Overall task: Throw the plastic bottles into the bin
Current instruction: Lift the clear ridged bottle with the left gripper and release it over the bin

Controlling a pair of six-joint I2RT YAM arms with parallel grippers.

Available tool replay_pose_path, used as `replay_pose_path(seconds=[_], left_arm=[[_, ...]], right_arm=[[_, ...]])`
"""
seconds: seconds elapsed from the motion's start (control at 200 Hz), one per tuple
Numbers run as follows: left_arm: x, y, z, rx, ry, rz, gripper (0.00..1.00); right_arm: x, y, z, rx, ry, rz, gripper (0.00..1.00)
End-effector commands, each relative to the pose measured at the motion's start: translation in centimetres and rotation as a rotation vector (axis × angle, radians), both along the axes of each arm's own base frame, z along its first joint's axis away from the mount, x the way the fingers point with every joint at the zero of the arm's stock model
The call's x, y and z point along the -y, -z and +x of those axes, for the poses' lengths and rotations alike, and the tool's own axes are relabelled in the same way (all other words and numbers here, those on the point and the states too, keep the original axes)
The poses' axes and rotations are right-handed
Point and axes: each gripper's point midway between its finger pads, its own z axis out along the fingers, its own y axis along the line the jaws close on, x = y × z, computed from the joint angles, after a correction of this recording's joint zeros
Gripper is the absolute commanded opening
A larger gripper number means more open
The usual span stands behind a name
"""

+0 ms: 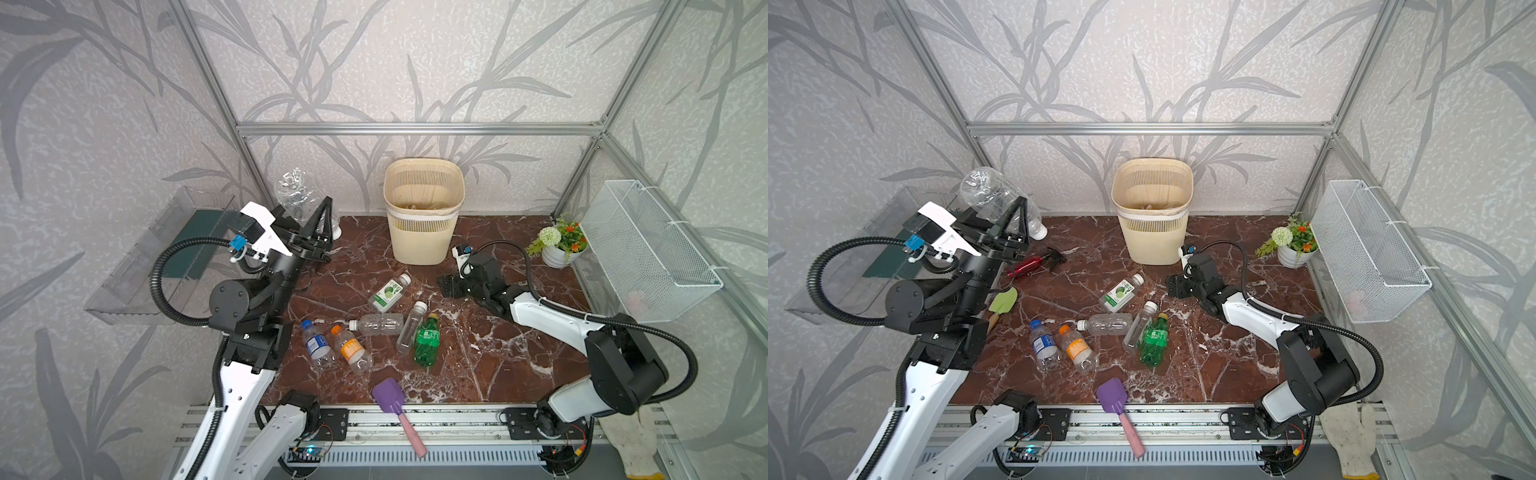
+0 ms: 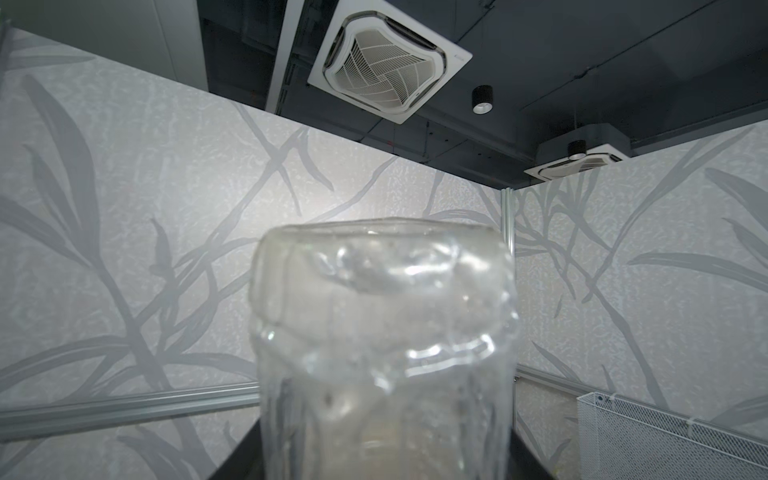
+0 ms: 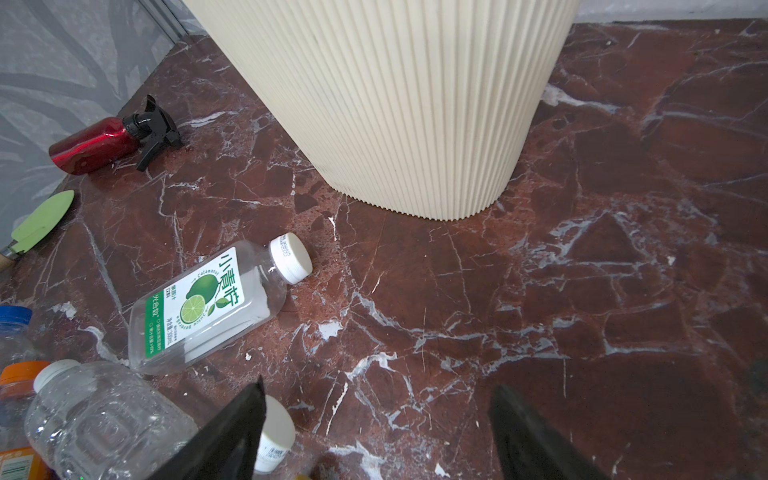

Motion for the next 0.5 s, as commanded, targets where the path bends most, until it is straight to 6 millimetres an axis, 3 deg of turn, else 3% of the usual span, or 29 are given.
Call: replay_pose_path(seconds=[0.0, 0.18, 0.5], left_arm=[[2.1, -1.3, -1.2, 0.073, 0.040, 0.139, 0.56], [4.1, -1.5, -1.1, 0.090, 0.087, 0.240, 0.56], [5.3, -3.5, -1.4, 0.195, 0.104, 0.261, 0.56]], right_arm=[[-0.2, -2.3, 0.4, 0.046, 0.002, 0.013, 0.85], [-0.2, -2.4, 0.5, 0.049, 0.003, 0.007, 0.85], [0.4, -2.4, 0.3, 0.057, 0.021, -0.008, 0.85]])
